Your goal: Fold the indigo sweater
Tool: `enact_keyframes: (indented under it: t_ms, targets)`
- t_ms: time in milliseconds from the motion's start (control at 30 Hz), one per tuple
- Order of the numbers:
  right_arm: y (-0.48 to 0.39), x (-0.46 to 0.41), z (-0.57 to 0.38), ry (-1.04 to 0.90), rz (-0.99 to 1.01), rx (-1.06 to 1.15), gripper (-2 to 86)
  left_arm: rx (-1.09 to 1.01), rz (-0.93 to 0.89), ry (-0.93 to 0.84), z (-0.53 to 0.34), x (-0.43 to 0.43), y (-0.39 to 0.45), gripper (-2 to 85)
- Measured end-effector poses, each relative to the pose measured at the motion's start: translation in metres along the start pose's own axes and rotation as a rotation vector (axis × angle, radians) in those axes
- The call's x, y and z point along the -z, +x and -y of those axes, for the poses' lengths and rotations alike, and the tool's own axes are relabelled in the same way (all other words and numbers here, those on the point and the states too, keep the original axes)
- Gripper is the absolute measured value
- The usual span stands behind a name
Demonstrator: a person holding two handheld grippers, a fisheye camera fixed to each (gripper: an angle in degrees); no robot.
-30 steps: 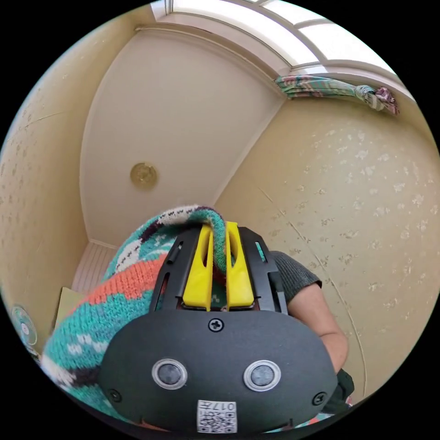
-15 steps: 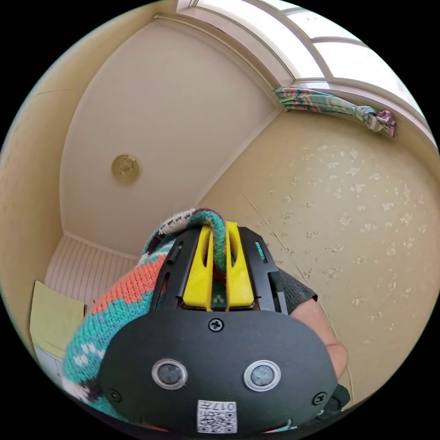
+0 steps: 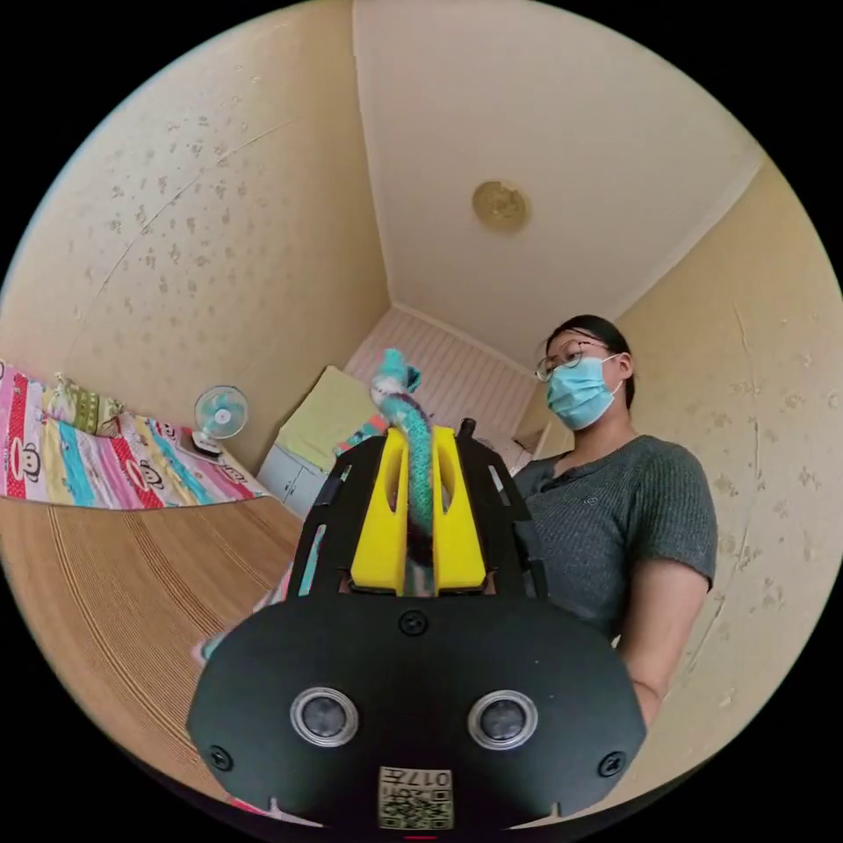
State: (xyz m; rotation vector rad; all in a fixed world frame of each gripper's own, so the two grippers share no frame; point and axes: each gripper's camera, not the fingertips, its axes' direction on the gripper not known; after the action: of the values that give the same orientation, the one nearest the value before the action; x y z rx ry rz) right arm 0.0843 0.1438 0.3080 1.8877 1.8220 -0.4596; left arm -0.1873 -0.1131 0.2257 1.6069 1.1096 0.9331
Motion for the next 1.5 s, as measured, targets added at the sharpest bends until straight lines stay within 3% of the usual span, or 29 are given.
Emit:
enact_keyframes:
  t_ms: [67,167,267,333,400,500,567,667,767,933,1133,1233,1333,1433,1500]
  targets:
    - [-0.002,0.034,0.021,0.106,-0.072,0.016,3.3,0.002,0.043,-0.010,0.000,-0.006,-0.002,4.0]
    - [0.006,0.070,0.041,0.250,-0.168,0.003,3.2,-0.095,-0.050,0.056,0.021,-0.014,0.003,4.0]
    - [0.018,0.077,0.055,0.330,-0.214,0.017,3.2,-0.196,0.143,0.061,0.067,-0.019,0.023,4.0]
    - [0.027,0.054,0.064,0.293,-0.248,0.030,3.3,-0.208,0.424,-0.016,0.110,-0.034,0.026,4.0]
    - [0.040,0.005,0.071,0.173,-0.269,0.051,3.2,-0.180,0.632,-0.057,0.141,-0.049,0.009,4.1]
    - [0.081,-0.145,0.062,-0.221,-0.189,0.031,3.2,-0.101,0.844,-0.136,0.184,-0.073,-0.077,4.9]
    - [0.113,-0.286,0.012,-0.597,-0.027,-0.064,3.3,0.031,0.958,-0.209,0.197,-0.078,-0.163,6.7]
    - [0.117,-0.389,-0.071,-0.949,0.064,-0.128,2.6,0.371,1.052,-0.272,0.168,-0.059,-0.294,9.1]
    - [0.091,-0.422,-0.150,-1.165,0.228,-0.119,1.3,0.526,1.052,-0.415,0.094,-0.045,-0.366,8.5]
    - [0.029,-0.439,-0.286,-1.522,0.376,0.009,0.6,0.727,0.955,-0.916,-0.089,-0.053,-0.447,7.5]
    - [-0.009,-0.442,-0.385,-1.825,0.524,0.123,0.4,0.872,0.879,-1.217,-0.217,-0.032,-0.485,6.1]
    - [-0.009,-0.444,-0.423,-1.945,0.600,0.079,0.4,0.888,0.896,-1.407,-0.275,-0.005,-0.487,1.2]
    - [-0.007,-0.426,-0.474,-2.145,0.561,0.112,0.3,0.768,0.911,-1.412,-0.296,0.034,-0.461,-0.5]
    - [0.011,-0.405,-0.469,-2.053,0.534,0.057,0.3,0.731,0.927,-1.464,-0.301,0.076,-0.439,-0.7]
    - [0.024,-0.398,-0.468,-2.081,0.601,-0.004,0.3,0.864,0.920,-1.393,-0.296,0.116,-0.438,-0.4]
